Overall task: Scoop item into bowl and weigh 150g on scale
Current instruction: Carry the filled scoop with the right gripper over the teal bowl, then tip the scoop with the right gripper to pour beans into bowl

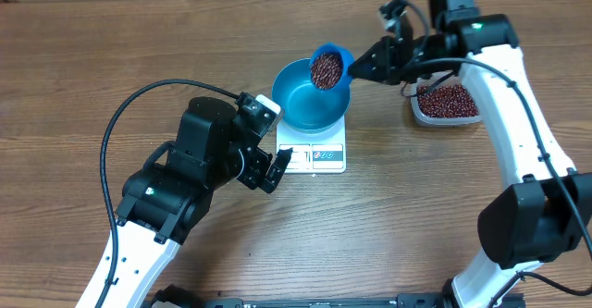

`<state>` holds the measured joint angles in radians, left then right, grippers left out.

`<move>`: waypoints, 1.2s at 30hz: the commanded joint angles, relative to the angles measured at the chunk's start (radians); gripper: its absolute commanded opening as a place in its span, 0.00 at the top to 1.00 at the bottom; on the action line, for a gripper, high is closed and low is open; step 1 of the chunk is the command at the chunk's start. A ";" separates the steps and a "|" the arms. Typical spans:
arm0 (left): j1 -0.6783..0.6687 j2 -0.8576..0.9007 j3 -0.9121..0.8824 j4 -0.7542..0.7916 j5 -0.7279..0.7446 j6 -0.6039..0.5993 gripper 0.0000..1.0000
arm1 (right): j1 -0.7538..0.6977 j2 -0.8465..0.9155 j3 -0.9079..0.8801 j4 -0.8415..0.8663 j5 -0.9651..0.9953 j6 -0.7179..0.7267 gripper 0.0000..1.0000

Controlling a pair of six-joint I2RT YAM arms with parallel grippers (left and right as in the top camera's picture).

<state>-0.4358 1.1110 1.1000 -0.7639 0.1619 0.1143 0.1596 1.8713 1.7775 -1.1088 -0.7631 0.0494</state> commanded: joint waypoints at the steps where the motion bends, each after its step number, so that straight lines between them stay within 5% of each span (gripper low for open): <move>1: 0.004 0.002 -0.004 0.001 0.015 0.020 0.01 | 0.042 -0.009 0.032 0.008 0.159 0.034 0.96; 36: 0.004 0.002 -0.004 0.001 0.015 0.020 0.00 | 0.439 -0.008 0.032 0.053 1.016 0.081 0.96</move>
<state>-0.4358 1.1110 1.1000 -0.7639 0.1619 0.1146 0.5762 1.8713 1.7775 -1.0653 0.1406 0.1280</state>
